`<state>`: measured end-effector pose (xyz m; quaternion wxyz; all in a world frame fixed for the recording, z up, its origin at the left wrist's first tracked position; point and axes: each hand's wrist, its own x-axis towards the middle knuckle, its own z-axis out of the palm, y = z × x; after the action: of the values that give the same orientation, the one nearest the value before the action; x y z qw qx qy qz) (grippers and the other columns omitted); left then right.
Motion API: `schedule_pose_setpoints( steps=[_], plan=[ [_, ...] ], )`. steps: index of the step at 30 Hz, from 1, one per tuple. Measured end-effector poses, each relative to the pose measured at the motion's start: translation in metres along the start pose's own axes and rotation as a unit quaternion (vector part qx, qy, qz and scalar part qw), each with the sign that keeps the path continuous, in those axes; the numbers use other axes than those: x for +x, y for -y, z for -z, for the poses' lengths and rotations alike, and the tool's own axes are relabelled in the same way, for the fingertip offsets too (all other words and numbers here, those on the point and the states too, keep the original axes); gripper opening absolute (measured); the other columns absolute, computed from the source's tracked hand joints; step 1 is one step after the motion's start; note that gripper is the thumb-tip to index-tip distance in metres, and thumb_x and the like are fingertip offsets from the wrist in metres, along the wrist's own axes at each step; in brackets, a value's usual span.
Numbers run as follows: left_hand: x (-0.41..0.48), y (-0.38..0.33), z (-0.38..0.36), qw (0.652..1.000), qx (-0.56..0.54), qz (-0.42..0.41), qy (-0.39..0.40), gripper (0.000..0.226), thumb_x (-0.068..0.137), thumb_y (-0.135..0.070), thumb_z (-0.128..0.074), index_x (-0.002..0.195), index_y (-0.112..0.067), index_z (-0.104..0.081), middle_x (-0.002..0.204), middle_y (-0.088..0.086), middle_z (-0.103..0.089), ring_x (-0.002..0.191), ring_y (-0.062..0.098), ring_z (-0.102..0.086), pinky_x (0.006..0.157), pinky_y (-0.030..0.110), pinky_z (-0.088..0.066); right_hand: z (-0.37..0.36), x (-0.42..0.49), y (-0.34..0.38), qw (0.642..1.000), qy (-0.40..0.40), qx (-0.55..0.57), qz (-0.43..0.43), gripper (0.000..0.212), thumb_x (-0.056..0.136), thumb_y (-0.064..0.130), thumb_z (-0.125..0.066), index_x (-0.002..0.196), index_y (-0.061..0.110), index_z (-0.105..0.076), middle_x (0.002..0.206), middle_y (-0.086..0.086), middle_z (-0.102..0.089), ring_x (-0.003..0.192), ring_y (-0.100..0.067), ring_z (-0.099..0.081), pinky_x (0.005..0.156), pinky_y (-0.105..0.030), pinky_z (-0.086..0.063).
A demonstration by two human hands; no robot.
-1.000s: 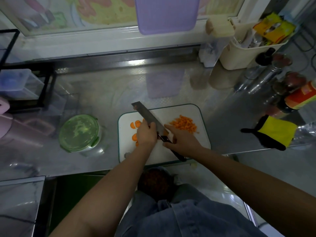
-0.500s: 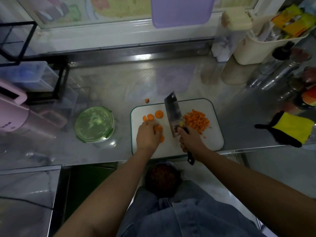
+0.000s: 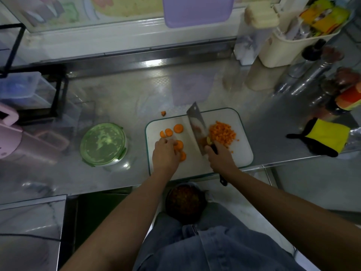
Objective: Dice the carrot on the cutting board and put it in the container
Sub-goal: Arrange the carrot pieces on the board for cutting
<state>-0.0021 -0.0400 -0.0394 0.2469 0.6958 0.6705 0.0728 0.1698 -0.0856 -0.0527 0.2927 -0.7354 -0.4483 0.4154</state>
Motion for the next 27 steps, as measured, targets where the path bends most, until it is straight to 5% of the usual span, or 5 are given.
schedule_pose_setpoints(
  steps=[5, 8, 12, 18, 27],
  plan=[
    [0.008, 0.001, 0.0, 1.0, 0.011, -0.006, -0.014, 0.024, 0.093, -0.019, -0.05, 0.113, -0.012, -0.061, 0.115, 0.011, -0.054, 0.109, 0.027, -0.047, 0.088, 0.038, -0.045, 0.005, 0.006, 0.003, 0.998, -0.037, -0.041, -0.011, 0.016, 0.098, 0.025, -0.045, 0.095, 0.012, -0.052, 0.083, -0.01, -0.056, 0.076, -0.028, -0.055, 0.067, -0.036, -0.044],
    [0.017, -0.002, 0.004, 0.999, 0.003, 0.002, -0.036, 0.023, 0.092, -0.019, -0.051, 0.112, -0.014, -0.06, 0.115, 0.008, -0.053, 0.11, 0.025, -0.046, 0.088, 0.035, -0.043, 0.012, 0.015, 0.014, 0.999, -0.042, -0.013, -0.033, 0.022, 0.098, 0.025, -0.042, 0.093, 0.005, -0.052, 0.076, -0.015, -0.057, 0.064, -0.028, -0.056, 0.057, -0.04, -0.048],
    [0.028, -0.001, 0.006, 0.999, 0.03, 0.011, -0.028, 0.025, 0.089, -0.025, -0.056, 0.112, -0.015, -0.059, 0.115, 0.008, -0.051, 0.11, 0.026, -0.047, 0.085, 0.037, -0.044, 0.01, 0.028, 0.027, 0.996, 0.0, 0.055, -0.063, 0.018, 0.097, 0.017, -0.046, 0.086, 0.007, -0.056, 0.06, -0.01, -0.057, 0.05, -0.021, -0.055, 0.046, -0.03, -0.046],
    [0.029, 0.009, 0.004, 0.995, 0.088, -0.033, 0.019, 0.037, 0.081, -0.04, -0.065, 0.111, -0.02, -0.058, 0.114, 0.006, -0.051, 0.109, 0.025, -0.044, 0.083, 0.037, -0.042, -0.005, 0.039, 0.028, 0.995, 0.034, 0.054, -0.077, 0.026, 0.1, 0.023, -0.044, 0.081, 0.007, -0.051, 0.069, -0.013, -0.055, 0.062, -0.025, -0.054, 0.059, -0.036, -0.048],
    [0.034, 0.01, -0.001, 0.995, 0.085, -0.06, 0.003, 0.029, 0.078, -0.032, -0.066, 0.102, -0.019, -0.056, 0.111, 0.005, -0.051, 0.106, 0.025, -0.044, 0.085, 0.036, -0.041, -0.012, 0.052, 0.026, 0.997, 0.012, -0.021, -0.073, 0.023, 0.099, 0.02, -0.039, 0.107, 0.003, -0.052, 0.097, -0.02, -0.06, 0.089, -0.033, -0.06, 0.082, -0.049, -0.051]
  ],
)
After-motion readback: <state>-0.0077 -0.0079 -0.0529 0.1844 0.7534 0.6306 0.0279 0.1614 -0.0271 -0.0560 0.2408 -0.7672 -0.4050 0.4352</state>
